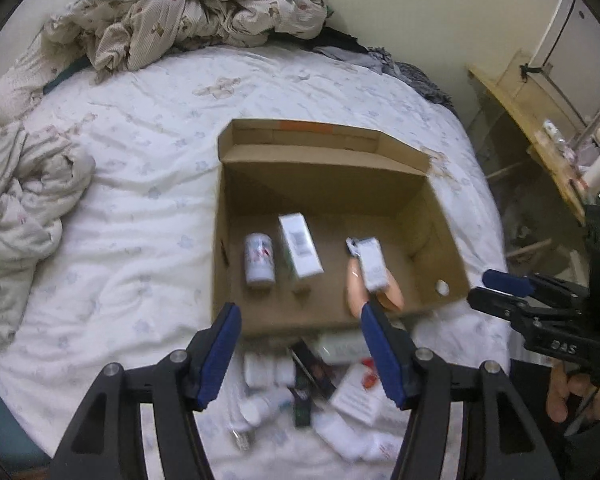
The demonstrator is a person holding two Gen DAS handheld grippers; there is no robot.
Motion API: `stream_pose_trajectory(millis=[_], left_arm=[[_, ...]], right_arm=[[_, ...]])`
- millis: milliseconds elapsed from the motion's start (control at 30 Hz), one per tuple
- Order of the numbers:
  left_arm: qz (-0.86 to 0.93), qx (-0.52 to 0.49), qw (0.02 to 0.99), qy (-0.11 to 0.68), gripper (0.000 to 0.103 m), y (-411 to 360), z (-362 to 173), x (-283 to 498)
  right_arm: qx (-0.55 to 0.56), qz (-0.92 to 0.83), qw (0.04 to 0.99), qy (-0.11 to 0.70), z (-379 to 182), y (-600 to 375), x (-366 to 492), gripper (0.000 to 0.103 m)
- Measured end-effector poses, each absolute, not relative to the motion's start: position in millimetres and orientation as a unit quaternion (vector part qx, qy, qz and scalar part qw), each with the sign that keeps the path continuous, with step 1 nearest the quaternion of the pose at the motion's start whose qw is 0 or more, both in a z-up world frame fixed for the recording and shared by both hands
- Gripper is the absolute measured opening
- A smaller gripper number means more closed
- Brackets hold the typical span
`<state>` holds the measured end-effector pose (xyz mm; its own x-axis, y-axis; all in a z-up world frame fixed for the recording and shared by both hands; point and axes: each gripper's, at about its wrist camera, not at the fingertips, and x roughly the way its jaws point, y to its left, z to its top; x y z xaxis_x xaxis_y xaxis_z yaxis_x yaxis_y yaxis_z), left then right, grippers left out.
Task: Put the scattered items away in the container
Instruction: 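Move the right tool back over the remaining items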
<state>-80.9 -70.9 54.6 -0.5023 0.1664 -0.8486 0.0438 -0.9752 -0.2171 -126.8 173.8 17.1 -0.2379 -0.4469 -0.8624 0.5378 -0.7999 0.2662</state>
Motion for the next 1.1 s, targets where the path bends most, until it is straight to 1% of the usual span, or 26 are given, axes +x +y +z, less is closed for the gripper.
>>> stream_pose_trajectory(millis=[167, 267, 433, 500, 667, 767, 800, 867, 1100], left_arm=[[0.85, -0.511, 0.054, -0.11, 0.063, -45.0, 40.0, -49.1], [0.844, -0.522, 0.062, -0.107, 0.063, -33.2, 27.1, -33.2], [0.831, -0.541, 0.066, -0.113, 0.063, -24.4, -2.7, -19.2], [0.818, -0.557, 0.068, -0.126, 0.063, -26.2, -13.2, -19.9], [0.797, -0.586, 0.062, -0.134, 0.063, -29.3, -31.6, -19.4], [0.793, -0.588, 0.059, -0.147, 0.063, -33.1, -33.6, -19.4], [0.792, -0.588, 0.057, -0.15, 0.063, -34.4, -33.9, -19.7], [0.79, -0.591, 0.05, -0.155, 0.063, -38.0, -34.9, -20.3], [0.781, -0.599, 0.038, -0.172, 0.063, -48.5, -41.0, -20.5]], right_arm=[[0.55, -0.775, 0.306, 0.061, 1.5, 183.1, -103.1, 0.056], [0.559, -0.773, 0.296, 0.054, -11.0, 193.0, -93.8, 0.056], [0.595, -0.744, 0.303, -0.04, -36.7, 230.1, -96.1, 0.056], [0.604, -0.737, 0.295, -0.073, -42.9, 246.1, -101.3, 0.056], [0.624, -0.722, 0.274, -0.119, -59.4, 263.7, -109.0, 0.056], [0.643, -0.707, 0.268, -0.125, -71.5, 260.1, -111.7, 0.056], [0.646, -0.703, 0.27, -0.12, -73.9, 256.3, -110.8, 0.056], [0.645, -0.702, 0.289, -0.086, -73.6, 241.3, -103.9, 0.057], [0.633, -0.69, 0.349, 0.032, -72.4, 189.1, -79.9, 0.058]])
